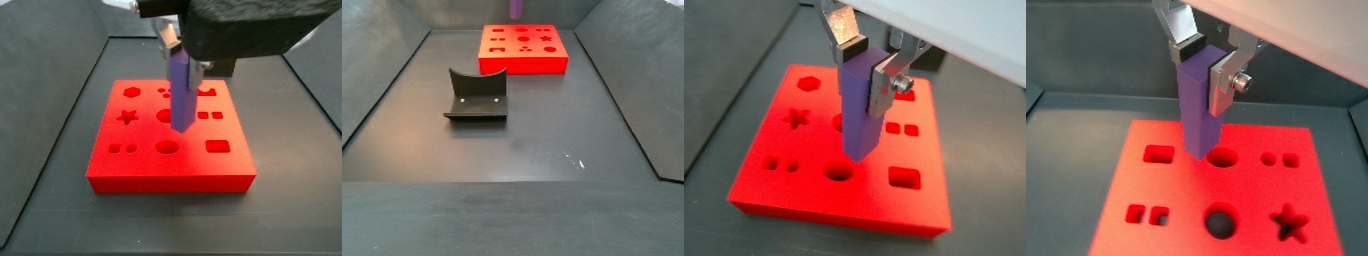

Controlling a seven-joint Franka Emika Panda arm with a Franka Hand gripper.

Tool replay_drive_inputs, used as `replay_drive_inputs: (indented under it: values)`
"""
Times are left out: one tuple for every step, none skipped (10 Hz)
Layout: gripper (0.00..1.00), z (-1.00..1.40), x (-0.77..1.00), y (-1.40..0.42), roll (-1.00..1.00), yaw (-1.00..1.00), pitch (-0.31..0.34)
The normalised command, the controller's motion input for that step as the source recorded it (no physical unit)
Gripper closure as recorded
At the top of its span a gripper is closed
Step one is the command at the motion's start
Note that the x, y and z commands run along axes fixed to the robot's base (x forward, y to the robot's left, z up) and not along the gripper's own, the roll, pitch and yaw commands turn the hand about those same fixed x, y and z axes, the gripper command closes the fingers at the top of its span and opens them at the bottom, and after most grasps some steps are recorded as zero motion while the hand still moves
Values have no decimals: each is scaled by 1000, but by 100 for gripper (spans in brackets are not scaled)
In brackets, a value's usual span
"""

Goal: Insert the rectangle object.

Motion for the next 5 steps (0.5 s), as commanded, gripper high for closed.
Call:
replay_drive_inputs:
  values:
    - [100, -377, 506, -37, 0, -603, 0]
    - [100, -240, 186, 0, 83, -709, 83]
    - [100, -100, 54, 0, 161, -706, 130]
    - [100, -71, 0, 0, 194, -714, 186]
    - [100, 0, 0, -31, 163, -706, 184]
